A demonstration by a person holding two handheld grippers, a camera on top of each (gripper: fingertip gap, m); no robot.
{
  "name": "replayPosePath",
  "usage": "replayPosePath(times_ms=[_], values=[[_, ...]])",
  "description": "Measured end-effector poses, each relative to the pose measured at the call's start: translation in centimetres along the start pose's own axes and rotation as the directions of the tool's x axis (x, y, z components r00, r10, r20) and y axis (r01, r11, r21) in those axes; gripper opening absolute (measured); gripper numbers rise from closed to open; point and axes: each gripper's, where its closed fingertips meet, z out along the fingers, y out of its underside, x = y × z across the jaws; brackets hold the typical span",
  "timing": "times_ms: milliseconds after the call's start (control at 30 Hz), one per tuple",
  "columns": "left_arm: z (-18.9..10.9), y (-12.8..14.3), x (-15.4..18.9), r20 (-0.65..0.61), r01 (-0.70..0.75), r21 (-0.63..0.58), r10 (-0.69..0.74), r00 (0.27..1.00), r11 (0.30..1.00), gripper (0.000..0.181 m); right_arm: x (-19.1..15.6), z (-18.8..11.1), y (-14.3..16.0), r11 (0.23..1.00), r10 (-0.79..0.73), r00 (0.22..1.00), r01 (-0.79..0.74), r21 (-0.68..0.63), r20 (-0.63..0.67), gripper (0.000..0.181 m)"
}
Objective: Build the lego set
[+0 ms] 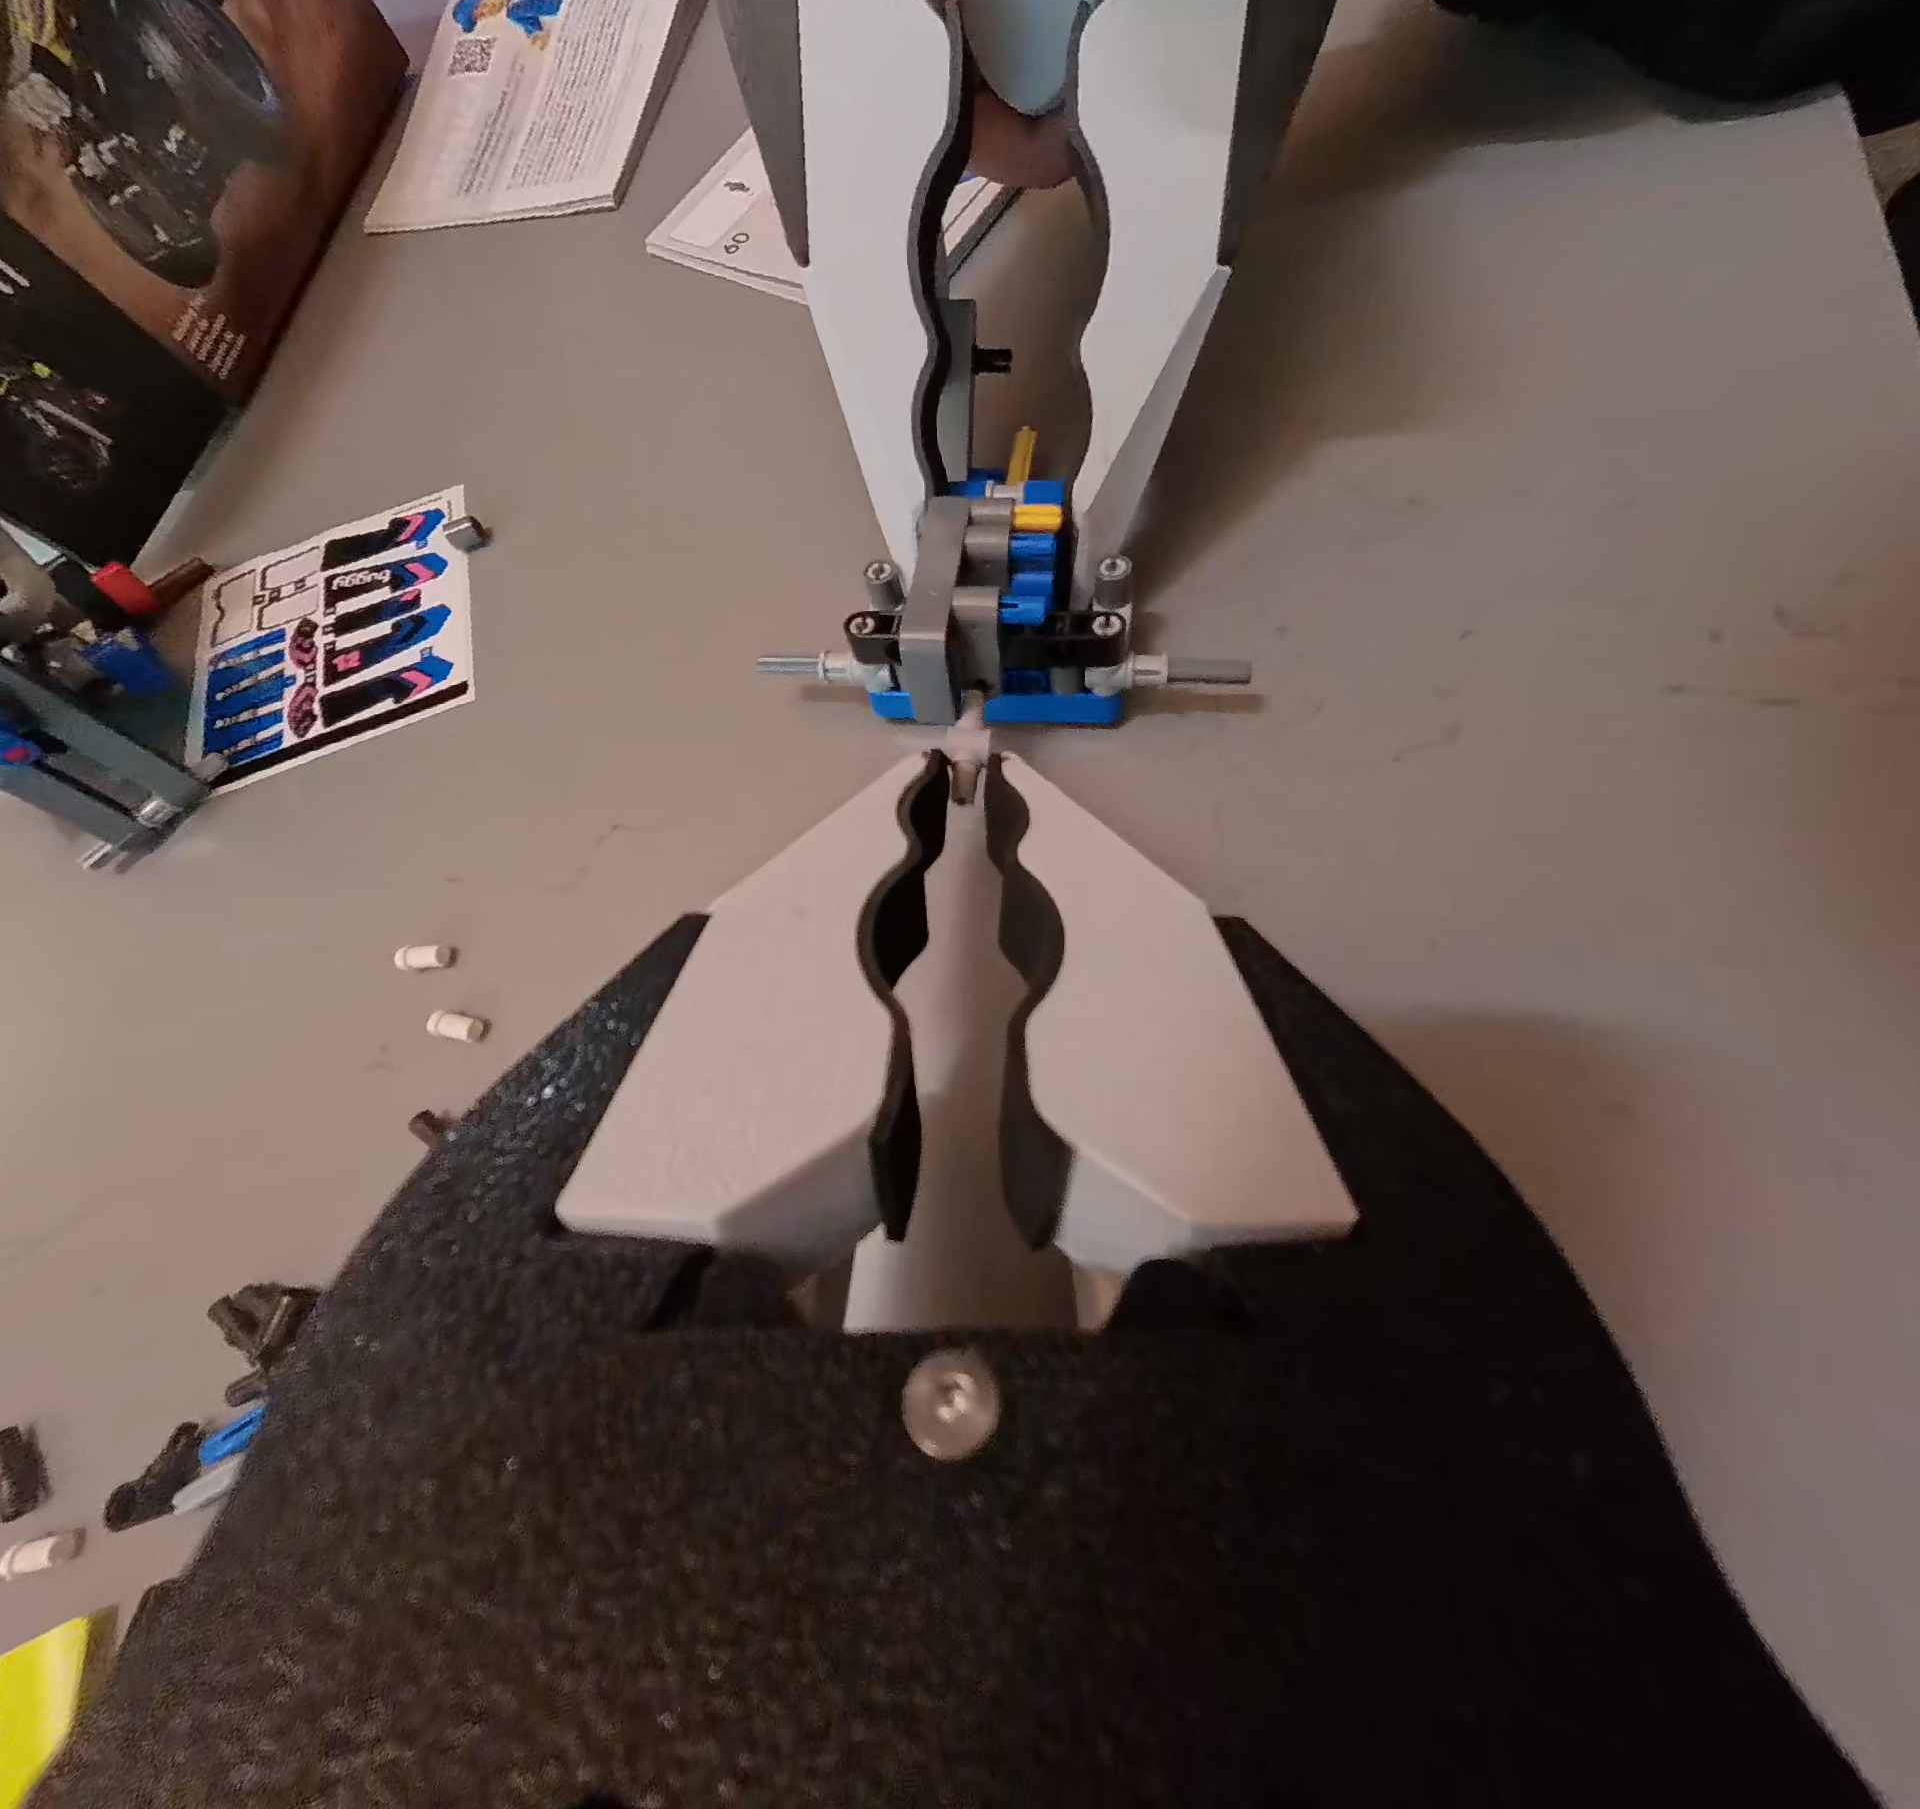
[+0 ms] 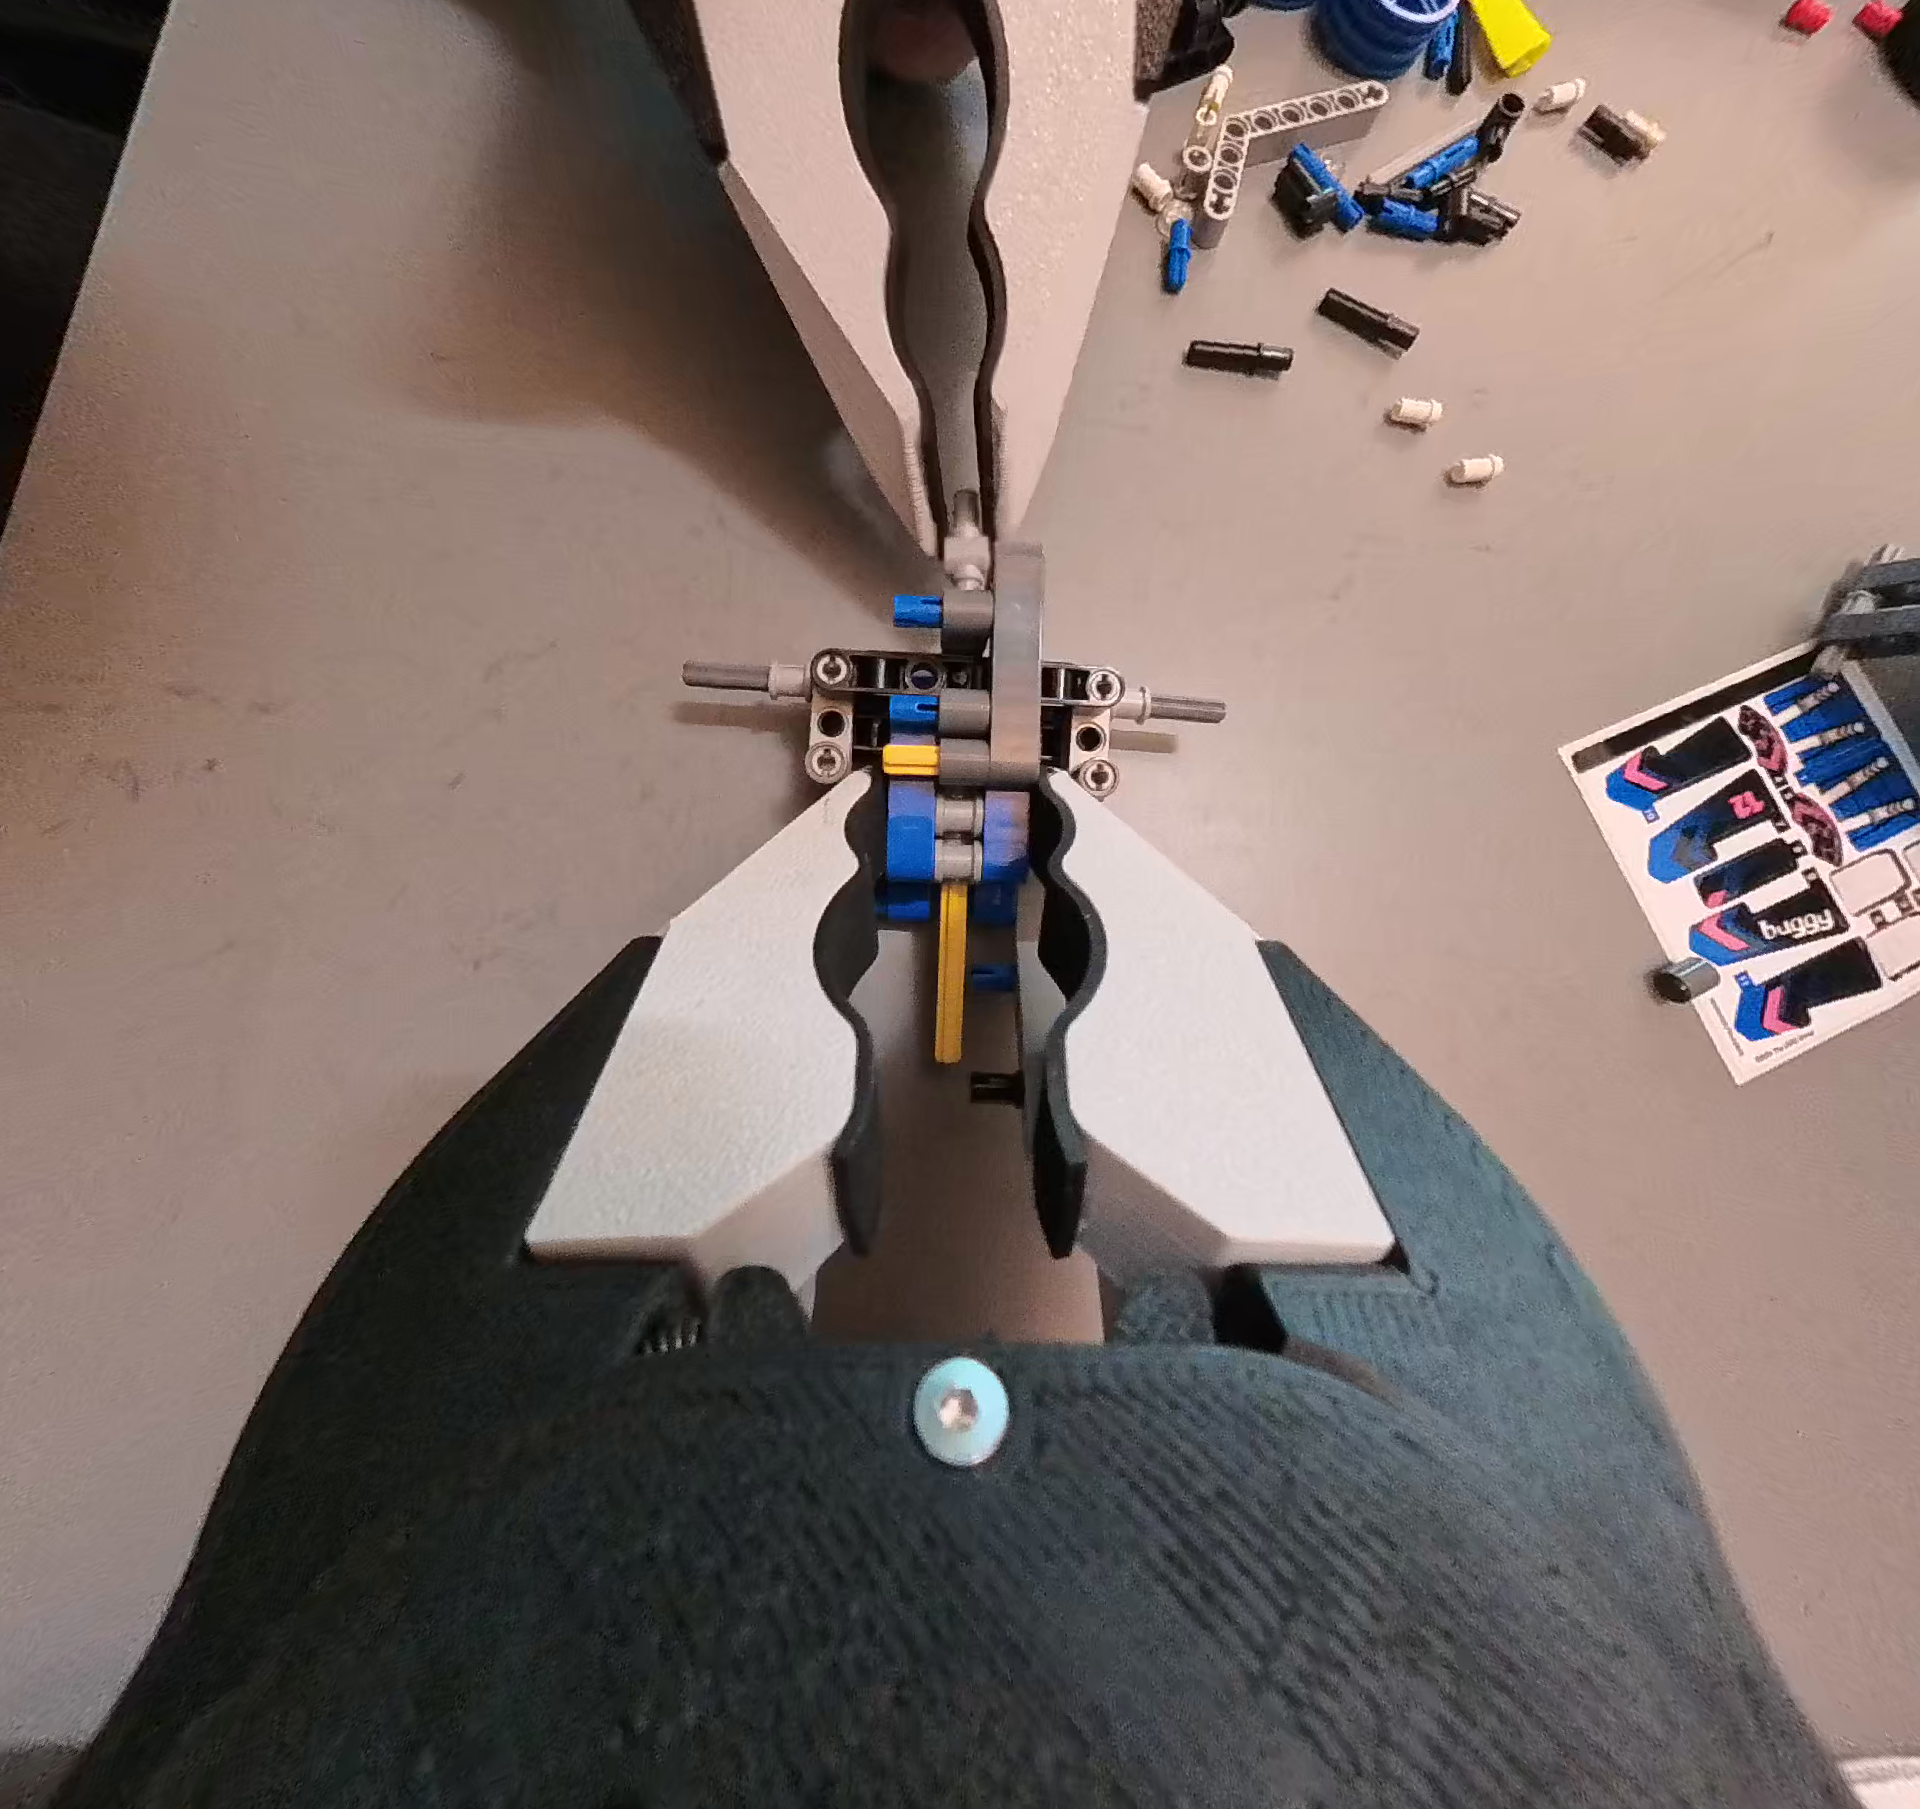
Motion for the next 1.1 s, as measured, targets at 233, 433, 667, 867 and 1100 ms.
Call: replayPosePath(times_ms=[233,433,667,867,1100], values=[[0.04,-0.03,-0.08,0.016,-0.010,-0.012,0.011,1.000,1.000,0.004,-0.01,0.01,0.03,0.999,0.034,0.999,-0.034,0.007,0.021,0.026],[-0.14,-0.20,-0.05,0.036,-0.046,-0.032,0.047,0.998,0.998,0.004,-0.05,0.04,0.00,0.999,0.034,0.999,-0.034,-0.006,0.016,0.025],[-0.05,-0.16,0.16,0.015,-0.010,-0.023,0.010,1.000,1.000,0.004,-0.06,0.00,0.05,0.999,0.044,0.999,-0.044,0.019,0.022,0.025],[0.07,0.07,0.09,0.024,-0.019,-0.038,0.020,1.000,0.999,0.004,-0.06,-0.01,0.05,0.999,0.047,0.998,-0.048,0.025,0.029,0.025],[-0.14,0.02,-0.04,0.027,0.001,-0.021,-0.001,1.000,1.000,0.004,-0.05,-0.02,0.05,0.998,0.054,0.998,-0.056,0.041,0.036,0.025]])
